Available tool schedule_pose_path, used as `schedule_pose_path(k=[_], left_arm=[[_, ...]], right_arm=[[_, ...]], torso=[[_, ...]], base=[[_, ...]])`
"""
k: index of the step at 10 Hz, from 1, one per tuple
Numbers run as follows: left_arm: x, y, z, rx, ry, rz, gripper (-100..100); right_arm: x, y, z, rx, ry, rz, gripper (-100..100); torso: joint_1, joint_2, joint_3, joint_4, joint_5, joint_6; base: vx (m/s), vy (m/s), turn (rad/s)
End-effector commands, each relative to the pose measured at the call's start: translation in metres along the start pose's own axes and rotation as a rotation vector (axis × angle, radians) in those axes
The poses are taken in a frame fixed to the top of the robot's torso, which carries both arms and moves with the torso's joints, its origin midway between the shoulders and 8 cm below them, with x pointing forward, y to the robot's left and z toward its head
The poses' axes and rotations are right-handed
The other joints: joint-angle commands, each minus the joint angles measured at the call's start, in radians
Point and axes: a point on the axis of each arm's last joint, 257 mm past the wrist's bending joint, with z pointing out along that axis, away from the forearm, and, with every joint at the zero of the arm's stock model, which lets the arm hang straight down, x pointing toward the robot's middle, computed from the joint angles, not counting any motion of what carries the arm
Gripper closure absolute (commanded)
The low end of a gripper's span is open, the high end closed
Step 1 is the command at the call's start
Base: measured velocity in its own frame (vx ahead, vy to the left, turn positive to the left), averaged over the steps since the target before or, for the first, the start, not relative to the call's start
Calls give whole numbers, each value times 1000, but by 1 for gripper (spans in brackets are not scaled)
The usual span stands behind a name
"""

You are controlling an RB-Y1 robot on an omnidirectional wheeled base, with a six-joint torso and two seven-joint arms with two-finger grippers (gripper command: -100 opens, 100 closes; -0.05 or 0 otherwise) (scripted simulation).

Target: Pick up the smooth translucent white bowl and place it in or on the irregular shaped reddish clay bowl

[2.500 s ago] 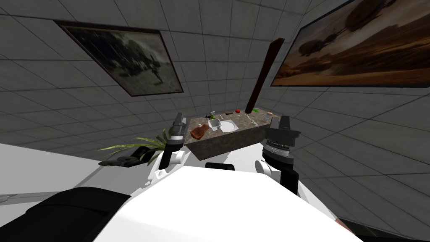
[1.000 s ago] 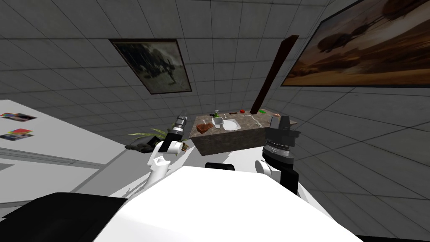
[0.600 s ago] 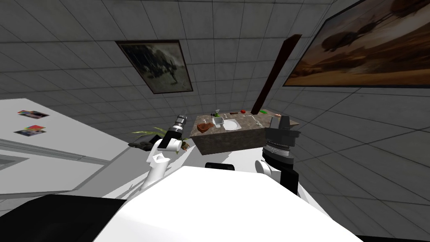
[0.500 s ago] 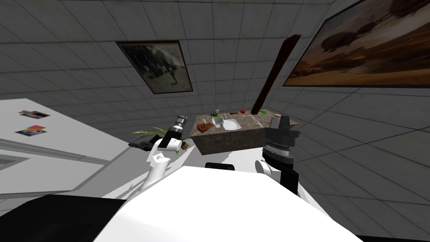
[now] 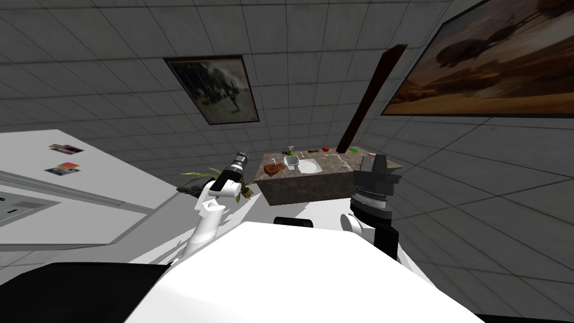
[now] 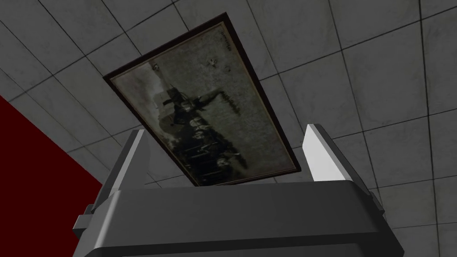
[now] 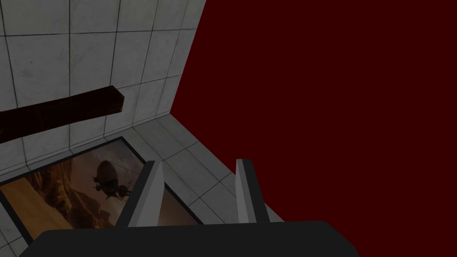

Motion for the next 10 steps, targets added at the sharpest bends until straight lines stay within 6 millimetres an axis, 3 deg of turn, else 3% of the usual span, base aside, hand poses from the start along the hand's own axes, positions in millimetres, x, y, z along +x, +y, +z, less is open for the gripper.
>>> schedule_pose_path(k=[1, 5, 10], left_arm=[[1, 9, 1, -36, 4, 1, -100], [-13, 22, 17, -111, 6, 8, -100], [-18, 48, 20, -225, 15, 8, -100]], right_arm=[[0, 0, 0, 0, 0, 0, 0], [0, 0, 0, 0, 0, 0, 0], [0, 0, 0, 0, 0, 0, 0]], torso=[[0, 0, 0, 0, 0, 0], [1, 0, 0, 0, 0, 0], [-1, -1, -1, 0, 0, 0]], base=[[-3, -25, -1], [-10, -37, 42], [-3, -41, 16]])
